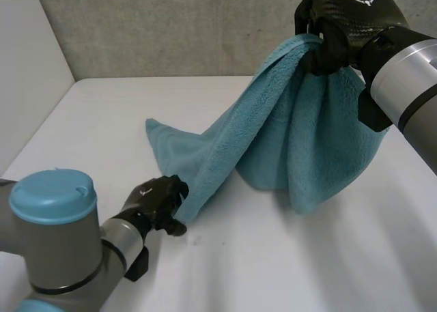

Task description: Fold the laundry

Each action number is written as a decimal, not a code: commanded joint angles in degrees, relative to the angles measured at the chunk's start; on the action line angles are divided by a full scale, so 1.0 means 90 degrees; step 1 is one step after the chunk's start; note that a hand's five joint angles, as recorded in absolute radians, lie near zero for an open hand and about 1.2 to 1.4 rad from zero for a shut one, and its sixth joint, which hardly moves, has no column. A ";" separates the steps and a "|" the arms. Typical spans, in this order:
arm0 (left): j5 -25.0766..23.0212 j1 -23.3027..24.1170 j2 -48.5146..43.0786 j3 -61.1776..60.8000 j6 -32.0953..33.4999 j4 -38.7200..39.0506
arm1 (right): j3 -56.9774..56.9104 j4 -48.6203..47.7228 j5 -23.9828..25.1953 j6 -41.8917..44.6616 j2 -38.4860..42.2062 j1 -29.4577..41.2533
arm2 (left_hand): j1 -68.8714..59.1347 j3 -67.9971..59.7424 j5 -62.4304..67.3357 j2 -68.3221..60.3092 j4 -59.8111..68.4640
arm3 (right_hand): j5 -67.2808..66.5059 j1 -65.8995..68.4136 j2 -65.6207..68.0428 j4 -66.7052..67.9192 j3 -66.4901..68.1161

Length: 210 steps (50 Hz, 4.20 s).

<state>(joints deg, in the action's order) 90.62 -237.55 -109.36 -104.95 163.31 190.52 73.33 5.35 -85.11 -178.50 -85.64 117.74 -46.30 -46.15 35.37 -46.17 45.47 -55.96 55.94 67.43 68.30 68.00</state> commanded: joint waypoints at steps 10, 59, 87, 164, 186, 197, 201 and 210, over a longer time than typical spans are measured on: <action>0.0634 0.0408 -0.0700 0.0586 0.0087 0.0999 | 0.0260 -0.0028 0.0023 -0.0001 -0.0123 -0.0230 | -0.3744 -0.3761 0.3848 -0.3759 0.3837 | -0.1560 0.2673 0.1397 0.1299 0.1334; -0.0753 -0.1506 -0.0915 0.4805 0.3476 0.2445 | -0.2581 -0.1170 -0.0651 0.4071 0.2787 -0.0806 | -0.3744 -0.3761 0.3848 -0.3759 0.3837 | -0.1560 0.2673 0.1397 0.1299 0.1334; -0.0753 -0.1838 -0.0104 0.0256 0.3446 0.2904 | 0.1803 -0.1316 0.0482 0.3467 0.2305 -0.0718 | -0.3744 -0.3761 0.3848 -0.3759 0.3837 | -0.0382 0.1496 0.0219 0.0122 0.0156; -0.0753 -0.2483 0.1028 -0.0615 0.3427 0.2328 | 0.4264 -0.1307 0.2337 0.3349 0.1625 -0.3482 | -0.3744 -0.3761 0.3848 -0.3759 0.3837 | 0.3985 -0.2872 -0.4148 -0.4245 -0.4211; -0.0753 -0.2492 0.1028 -0.0625 0.3427 0.2327 | 0.4157 -0.1688 0.2279 0.3368 0.1918 -0.3443 | -0.3744 -0.3761 0.3848 -0.3759 0.3837 | 0.2658 -0.1544 -0.2821 -0.2918 -0.2884; -0.0753 -0.2483 0.1028 -0.0644 0.3427 0.2327 | 0.4137 -0.1874 0.2269 0.3368 0.1908 -0.3404 | -0.3744 -0.3761 0.3848 -0.3759 0.3837 | 0.2508 -0.1395 -0.2671 -0.2768 -0.2734; -0.0753 -0.2483 0.1028 -0.0654 0.3427 0.2327 | 0.4128 -0.1981 0.2259 0.3358 0.1908 -0.3375 | -0.3744 -0.3761 0.3848 -0.3759 0.3837 | 0.2508 -0.1395 -0.2671 -0.2768 -0.2734; -0.0753 -0.2483 0.1028 -0.0654 0.3427 0.2327 | 0.4069 -0.2147 0.2259 0.3358 0.1927 -0.3326 | -0.3744 -0.3761 0.3848 -0.3759 0.3837 | 0.1499 -0.0385 -0.1662 -0.1759 -0.1725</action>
<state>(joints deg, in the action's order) 83.85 -259.89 -100.11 -110.83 194.15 211.46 110.25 -12.90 -64.77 -148.27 -68.43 87.59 -69.06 -69.69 59.69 -69.83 69.73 -29.15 35.24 41.04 41.00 41.09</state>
